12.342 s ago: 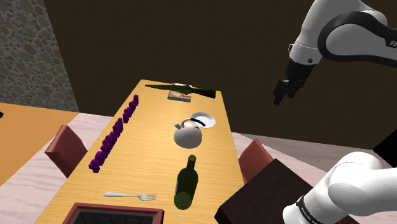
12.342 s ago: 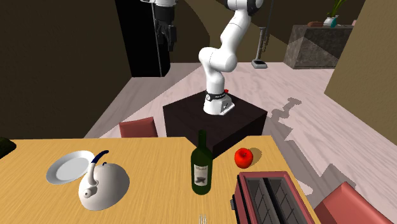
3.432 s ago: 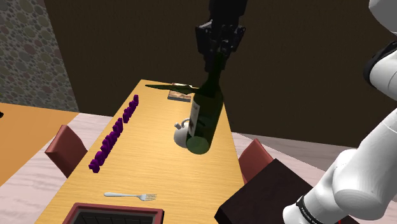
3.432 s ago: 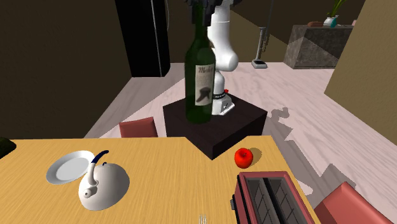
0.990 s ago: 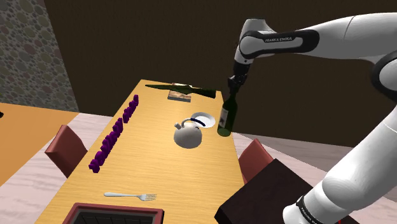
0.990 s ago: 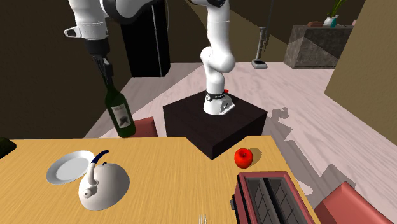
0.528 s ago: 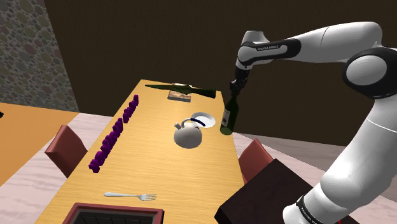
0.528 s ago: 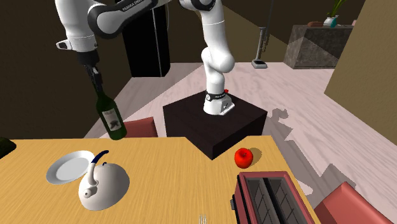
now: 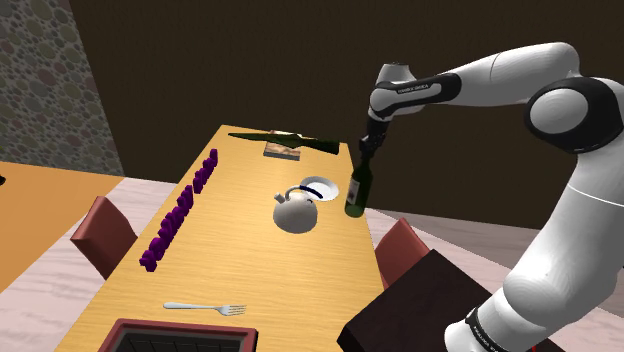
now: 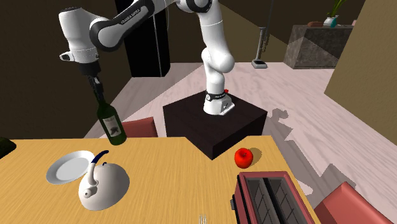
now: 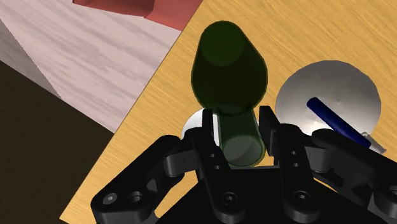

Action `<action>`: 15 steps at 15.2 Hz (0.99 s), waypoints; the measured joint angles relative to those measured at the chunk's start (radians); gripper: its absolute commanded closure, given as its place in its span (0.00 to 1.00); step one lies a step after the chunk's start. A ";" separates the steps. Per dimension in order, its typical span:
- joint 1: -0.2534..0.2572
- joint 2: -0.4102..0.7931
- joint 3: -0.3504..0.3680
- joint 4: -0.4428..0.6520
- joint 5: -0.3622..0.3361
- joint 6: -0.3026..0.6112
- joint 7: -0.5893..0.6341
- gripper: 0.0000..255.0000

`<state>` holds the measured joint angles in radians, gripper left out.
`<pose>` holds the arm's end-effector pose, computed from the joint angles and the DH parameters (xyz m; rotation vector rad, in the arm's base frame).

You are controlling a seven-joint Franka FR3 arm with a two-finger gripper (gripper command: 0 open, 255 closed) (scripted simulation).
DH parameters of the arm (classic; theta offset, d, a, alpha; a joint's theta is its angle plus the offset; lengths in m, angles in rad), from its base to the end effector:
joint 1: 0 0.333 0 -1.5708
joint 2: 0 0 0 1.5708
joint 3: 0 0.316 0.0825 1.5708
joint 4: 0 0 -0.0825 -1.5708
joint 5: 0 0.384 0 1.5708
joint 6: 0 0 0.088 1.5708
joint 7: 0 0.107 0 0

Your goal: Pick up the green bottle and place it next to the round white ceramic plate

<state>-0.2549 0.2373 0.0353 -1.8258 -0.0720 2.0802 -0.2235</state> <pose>0.6057 -0.1402 0.4066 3.0837 0.0577 0.0075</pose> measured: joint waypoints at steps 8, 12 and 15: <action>0.001 0.042 -0.001 -0.050 -0.006 0.092 0.009 1.00; 0.001 0.044 -0.001 -0.057 -0.006 0.101 0.009 1.00; 0.001 0.044 -0.001 -0.058 -0.006 0.101 0.009 0.00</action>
<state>-0.2537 0.2810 0.0341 -1.8834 -0.0782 2.1816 -0.2143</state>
